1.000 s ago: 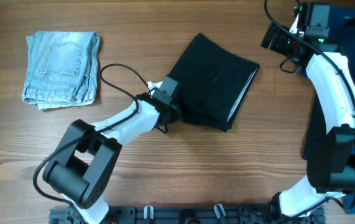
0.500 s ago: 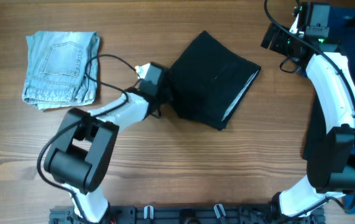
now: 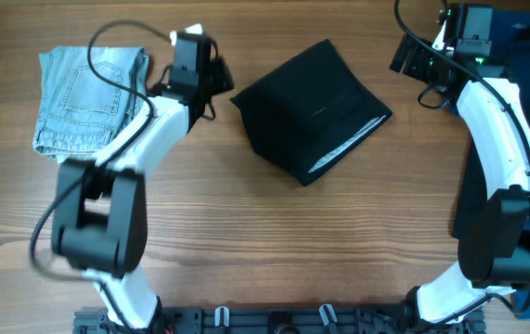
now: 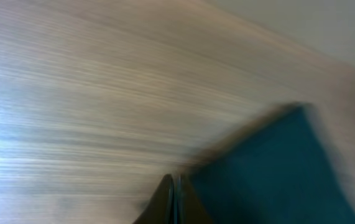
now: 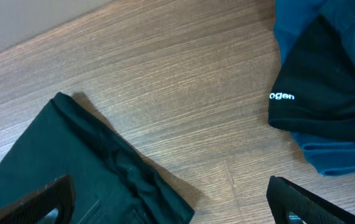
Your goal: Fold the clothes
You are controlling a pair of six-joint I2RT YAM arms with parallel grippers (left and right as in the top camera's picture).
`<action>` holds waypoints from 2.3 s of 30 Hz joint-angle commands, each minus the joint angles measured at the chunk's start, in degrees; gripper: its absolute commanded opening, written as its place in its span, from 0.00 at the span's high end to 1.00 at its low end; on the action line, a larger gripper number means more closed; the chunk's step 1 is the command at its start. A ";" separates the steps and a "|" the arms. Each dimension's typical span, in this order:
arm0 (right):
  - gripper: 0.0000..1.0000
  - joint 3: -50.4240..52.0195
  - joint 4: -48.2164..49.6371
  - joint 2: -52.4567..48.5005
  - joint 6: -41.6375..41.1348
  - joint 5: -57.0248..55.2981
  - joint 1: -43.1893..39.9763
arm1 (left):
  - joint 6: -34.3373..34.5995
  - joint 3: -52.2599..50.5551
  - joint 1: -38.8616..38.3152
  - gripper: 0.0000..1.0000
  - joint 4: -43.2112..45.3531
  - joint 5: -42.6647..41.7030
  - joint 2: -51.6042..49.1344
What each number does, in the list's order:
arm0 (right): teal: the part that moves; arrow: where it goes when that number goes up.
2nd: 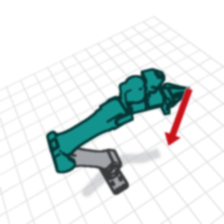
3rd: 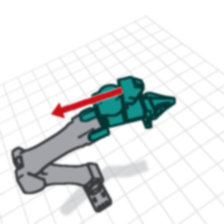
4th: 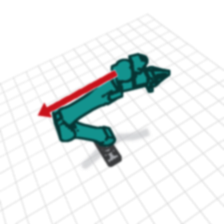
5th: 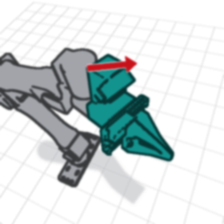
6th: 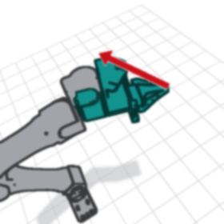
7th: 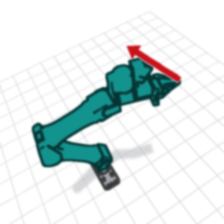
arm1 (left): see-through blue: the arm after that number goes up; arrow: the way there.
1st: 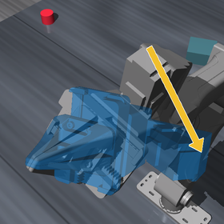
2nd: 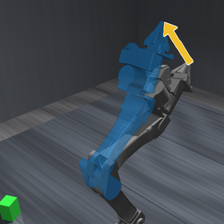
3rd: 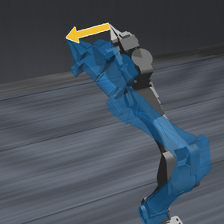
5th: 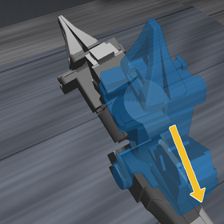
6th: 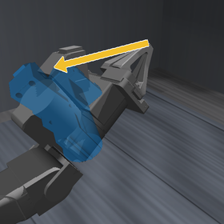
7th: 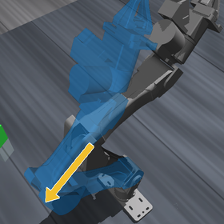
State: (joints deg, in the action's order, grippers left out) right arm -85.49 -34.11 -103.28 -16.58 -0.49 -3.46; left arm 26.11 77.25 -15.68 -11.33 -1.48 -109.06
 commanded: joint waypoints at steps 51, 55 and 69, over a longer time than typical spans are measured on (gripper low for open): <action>0.01 0.11 0.20 -0.37 0.07 -1.03 0.22 | -32.15 3.13 4.28 0.17 -25.70 -6.23 -3.15; 0.00 0.11 0.20 -0.37 0.04 -1.05 0.22 | -33.44 3.10 4.31 0.09 -26.73 -9.38 -6.45; 0.00 0.11 0.17 -0.37 0.04 -1.03 0.22 | -33.40 3.13 4.35 0.87 -26.80 -5.29 -11.17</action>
State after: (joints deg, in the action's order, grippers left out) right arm -85.49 -34.06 -103.28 -16.58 -0.51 -3.46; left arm -6.85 80.38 -11.38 -37.95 -8.49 -118.52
